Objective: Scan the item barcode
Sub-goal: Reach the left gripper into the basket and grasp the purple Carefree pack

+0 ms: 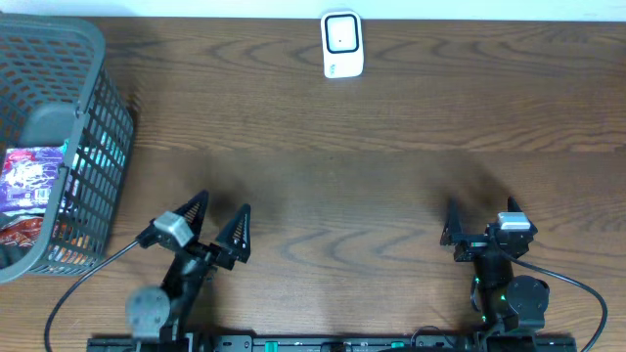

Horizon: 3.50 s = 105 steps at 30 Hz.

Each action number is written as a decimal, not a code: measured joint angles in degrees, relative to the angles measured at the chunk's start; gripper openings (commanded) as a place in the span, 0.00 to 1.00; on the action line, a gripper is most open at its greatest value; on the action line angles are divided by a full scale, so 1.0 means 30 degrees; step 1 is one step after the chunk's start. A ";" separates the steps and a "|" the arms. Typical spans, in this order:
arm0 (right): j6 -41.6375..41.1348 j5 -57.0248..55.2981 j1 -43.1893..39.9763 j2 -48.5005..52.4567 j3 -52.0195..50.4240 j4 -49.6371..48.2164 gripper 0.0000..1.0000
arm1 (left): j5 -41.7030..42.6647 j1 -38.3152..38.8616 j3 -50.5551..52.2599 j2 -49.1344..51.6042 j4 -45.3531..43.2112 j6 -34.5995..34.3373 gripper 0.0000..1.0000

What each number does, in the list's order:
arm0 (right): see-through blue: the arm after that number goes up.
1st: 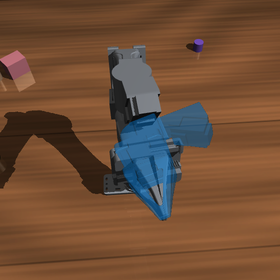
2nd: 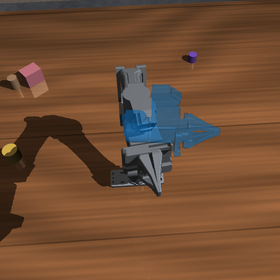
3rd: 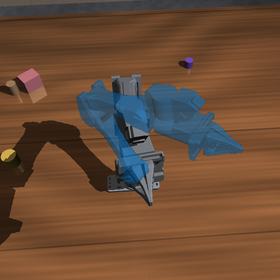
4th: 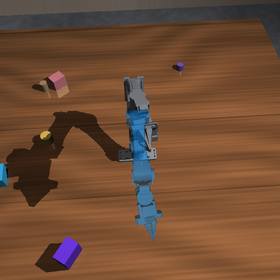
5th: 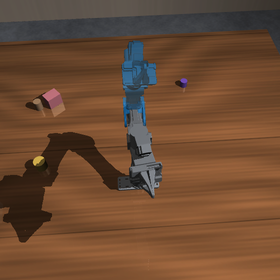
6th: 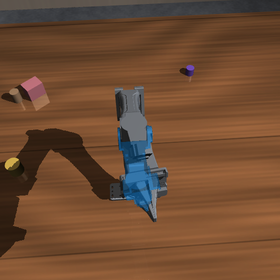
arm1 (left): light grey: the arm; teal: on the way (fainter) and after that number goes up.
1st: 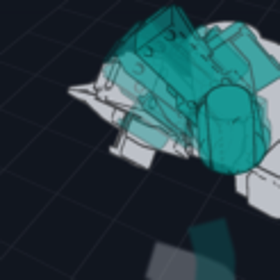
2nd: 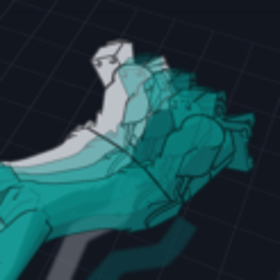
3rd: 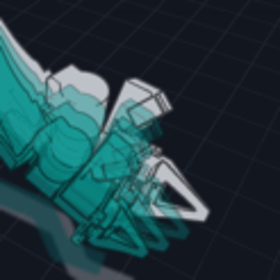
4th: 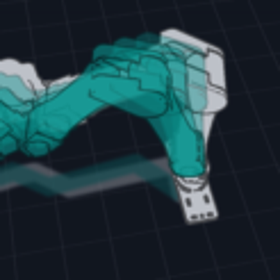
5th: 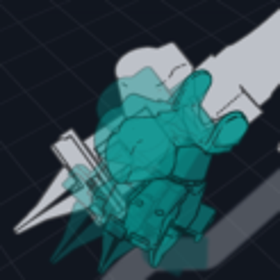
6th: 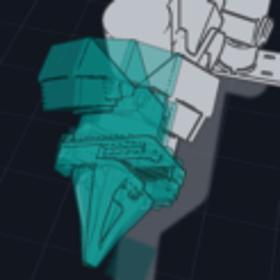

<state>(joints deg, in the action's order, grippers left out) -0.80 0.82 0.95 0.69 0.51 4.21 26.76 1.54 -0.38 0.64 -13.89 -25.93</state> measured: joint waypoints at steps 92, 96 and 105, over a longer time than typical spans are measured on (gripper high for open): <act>0.0000 -0.0015 0.0000 0.0000 -0.0007 0.0000 0.99 | -1.5067 -1.1686 -3.7434 4.3918 2.3219 0.0007 0.59; 0.0000 -0.0015 0.0000 0.0000 -0.0007 0.0000 0.99 | -1.5511 -1.1715 -3.7448 4.3918 2.3554 -0.0066 0.09; 0.0000 -0.0015 0.0000 0.0000 -0.0007 0.0000 0.99 | -1.5861 -1.1708 -3.7747 4.3736 2.4451 0.0160 0.07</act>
<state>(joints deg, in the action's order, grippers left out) -0.80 0.78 0.95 0.69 0.49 4.21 -20.82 -33.58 -113.62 131.85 59.46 -25.45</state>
